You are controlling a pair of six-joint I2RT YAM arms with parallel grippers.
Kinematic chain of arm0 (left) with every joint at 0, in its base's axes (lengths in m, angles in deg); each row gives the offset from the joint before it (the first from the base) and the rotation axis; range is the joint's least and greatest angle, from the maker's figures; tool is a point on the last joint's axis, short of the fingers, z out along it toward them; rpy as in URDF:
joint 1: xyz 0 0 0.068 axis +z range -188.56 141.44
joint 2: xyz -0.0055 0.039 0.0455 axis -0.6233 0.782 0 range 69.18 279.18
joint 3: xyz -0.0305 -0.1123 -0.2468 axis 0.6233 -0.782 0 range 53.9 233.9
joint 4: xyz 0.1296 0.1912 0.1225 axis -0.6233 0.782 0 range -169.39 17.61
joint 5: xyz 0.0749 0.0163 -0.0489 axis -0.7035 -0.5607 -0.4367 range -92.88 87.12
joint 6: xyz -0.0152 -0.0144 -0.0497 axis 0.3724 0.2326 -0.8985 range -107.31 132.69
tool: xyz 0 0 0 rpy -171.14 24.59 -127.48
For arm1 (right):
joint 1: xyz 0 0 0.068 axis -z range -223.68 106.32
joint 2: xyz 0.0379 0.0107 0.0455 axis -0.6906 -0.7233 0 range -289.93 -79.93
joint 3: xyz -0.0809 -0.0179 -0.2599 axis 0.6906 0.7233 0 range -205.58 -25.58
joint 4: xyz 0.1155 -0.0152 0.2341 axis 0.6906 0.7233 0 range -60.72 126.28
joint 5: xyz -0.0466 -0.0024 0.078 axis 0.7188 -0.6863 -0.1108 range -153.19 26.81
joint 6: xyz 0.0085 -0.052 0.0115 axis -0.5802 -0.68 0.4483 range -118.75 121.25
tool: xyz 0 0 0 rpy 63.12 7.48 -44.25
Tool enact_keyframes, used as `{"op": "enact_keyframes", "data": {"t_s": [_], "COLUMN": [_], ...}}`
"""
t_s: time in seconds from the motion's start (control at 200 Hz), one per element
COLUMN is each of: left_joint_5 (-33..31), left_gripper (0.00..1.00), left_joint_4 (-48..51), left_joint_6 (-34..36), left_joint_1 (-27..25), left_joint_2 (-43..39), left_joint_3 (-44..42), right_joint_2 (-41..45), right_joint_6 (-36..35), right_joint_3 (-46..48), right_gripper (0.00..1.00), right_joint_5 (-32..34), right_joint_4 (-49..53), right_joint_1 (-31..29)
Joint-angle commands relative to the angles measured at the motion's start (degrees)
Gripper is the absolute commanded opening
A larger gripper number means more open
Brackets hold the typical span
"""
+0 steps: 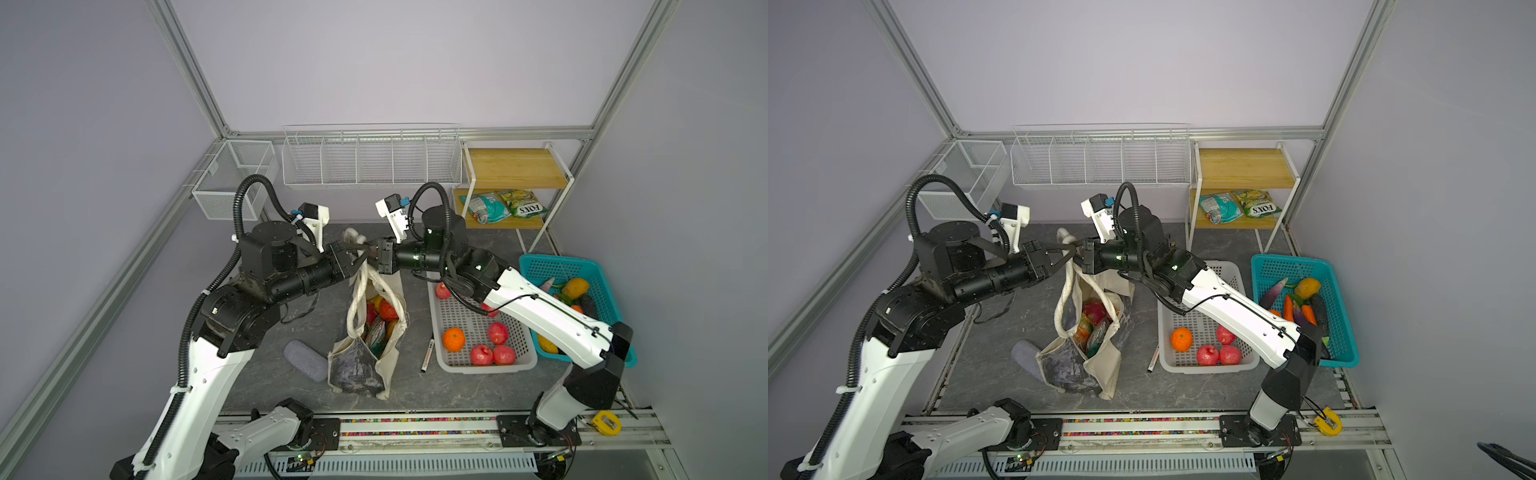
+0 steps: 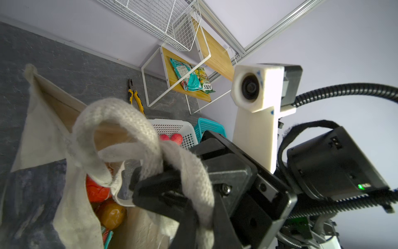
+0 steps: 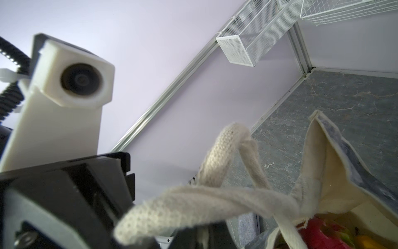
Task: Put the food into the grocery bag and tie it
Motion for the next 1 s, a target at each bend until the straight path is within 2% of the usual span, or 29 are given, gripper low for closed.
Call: {"op": "enact_keyframes", "data": {"t_s": [0.0, 0.315, 0.515, 0.785, 0.995], "left_joint_5": [0.45, -0.07, -3.12, -11.81, -14.6], "left_gripper": [0.22, 0.52, 0.68, 0.68, 0.74], "left_joint_4": [-0.72, -1.01, 0.54, 2.28, 0.55], "left_joint_6": [-0.13, -0.27, -0.18, -1.75, -3.84], "left_joint_1": [-0.39, -0.39, -0.44, -0.39, 1.42], "left_joint_2": [-2.18, -3.09, -4.95, -8.54, -7.18], "left_joint_3": [-0.28, 0.06, 0.13, -1.39, -2.29], "right_joint_2": [0.07, 0.34, 0.32, 0.26, 0.48], "right_joint_6": [0.94, 2.03, 2.31, 2.43, 2.34], "right_joint_3": [-0.08, 1.76, 1.85, 1.59, 1.73], "right_gripper": [0.07, 0.07, 0.07, 0.07, 0.07], "right_joint_5": [1.0, 1.29, 1.26, 1.14, 0.81], "right_joint_4": [-7.36, -9.86, -10.86, -11.32, -11.02], "right_joint_1": [0.46, 0.45, 0.45, 0.47, 0.45]}}
